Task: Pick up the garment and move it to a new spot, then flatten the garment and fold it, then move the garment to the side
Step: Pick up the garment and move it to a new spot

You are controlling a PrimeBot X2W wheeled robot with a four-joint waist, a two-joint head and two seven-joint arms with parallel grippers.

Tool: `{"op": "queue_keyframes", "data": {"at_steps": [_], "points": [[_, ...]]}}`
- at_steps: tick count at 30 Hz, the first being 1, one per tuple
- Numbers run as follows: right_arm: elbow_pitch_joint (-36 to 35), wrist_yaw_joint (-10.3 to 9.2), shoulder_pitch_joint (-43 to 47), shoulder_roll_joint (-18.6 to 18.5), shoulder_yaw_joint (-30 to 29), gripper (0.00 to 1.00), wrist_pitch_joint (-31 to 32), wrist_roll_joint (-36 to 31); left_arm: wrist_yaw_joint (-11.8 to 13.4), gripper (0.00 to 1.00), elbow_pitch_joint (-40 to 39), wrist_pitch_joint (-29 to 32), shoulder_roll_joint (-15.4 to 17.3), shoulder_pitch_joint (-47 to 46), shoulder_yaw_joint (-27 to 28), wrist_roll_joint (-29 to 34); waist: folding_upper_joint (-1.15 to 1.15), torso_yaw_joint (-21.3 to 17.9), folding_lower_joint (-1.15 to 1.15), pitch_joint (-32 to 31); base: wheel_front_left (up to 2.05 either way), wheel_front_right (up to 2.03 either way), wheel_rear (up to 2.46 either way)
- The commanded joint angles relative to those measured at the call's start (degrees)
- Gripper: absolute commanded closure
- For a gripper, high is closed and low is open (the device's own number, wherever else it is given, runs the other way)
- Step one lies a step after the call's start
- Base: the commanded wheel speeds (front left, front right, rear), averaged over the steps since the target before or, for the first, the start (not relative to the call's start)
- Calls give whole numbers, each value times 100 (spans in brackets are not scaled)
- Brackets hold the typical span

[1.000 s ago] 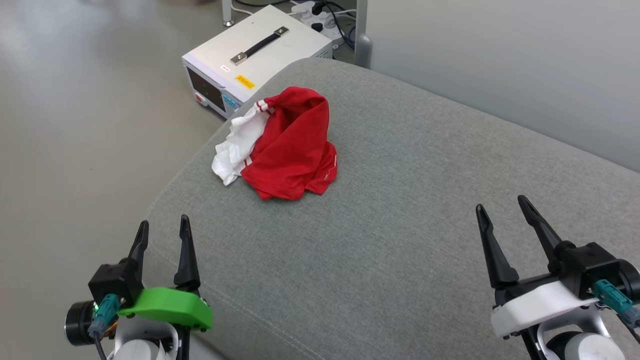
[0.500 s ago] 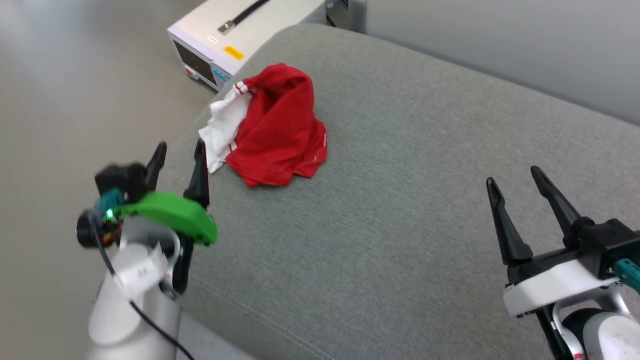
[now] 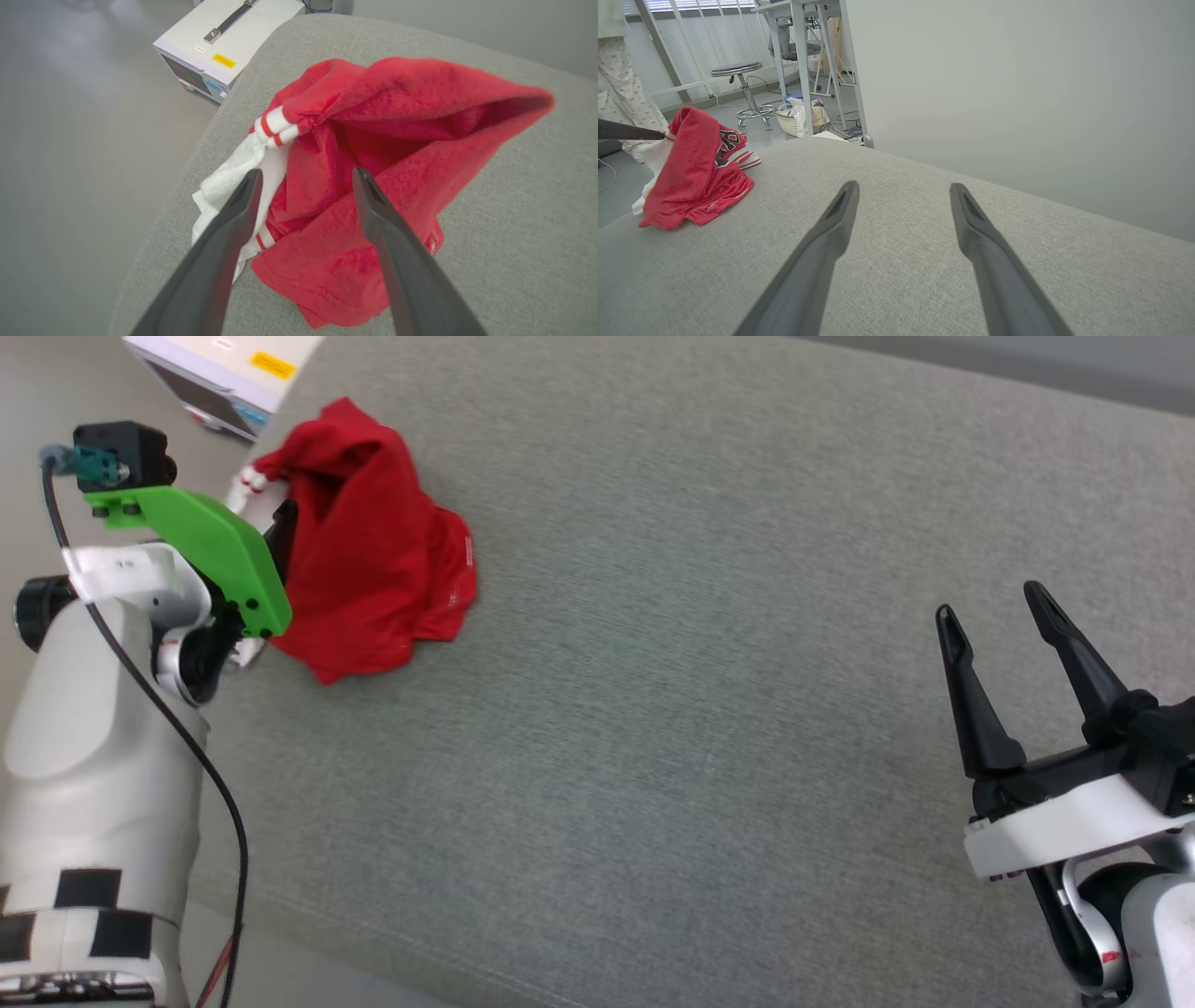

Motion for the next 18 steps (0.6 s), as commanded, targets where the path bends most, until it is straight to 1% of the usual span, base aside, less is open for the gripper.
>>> {"op": "queue_keyframes", "data": {"at_steps": [1,7,9,14,18], "points": [[7,-4,-147,-34,22,0,-43,72,-19,0,153,142,66,-197,-89,-59,0,-513,-2,505,0,0,0],[28,-4,-394,-126,126,0,-47,182,-14,0,970,757,324,-691,-165,-220,0,-825,-2,855,0,0,0],[24,-4,-451,-161,133,0,-29,213,35,0,1221,964,367,-824,-151,-254,0,-891,-2,981,0,0,0],[40,-4,-510,-211,151,0,-12,295,166,0,1769,1602,447,-987,-178,-303,0,-1011,-2,1183,0,0,0],[56,-4,-489,-221,91,0,-10,335,229,0,2065,2048,420,-1016,-188,-383,0,-1033,-2,1237,0,0,0]]}}
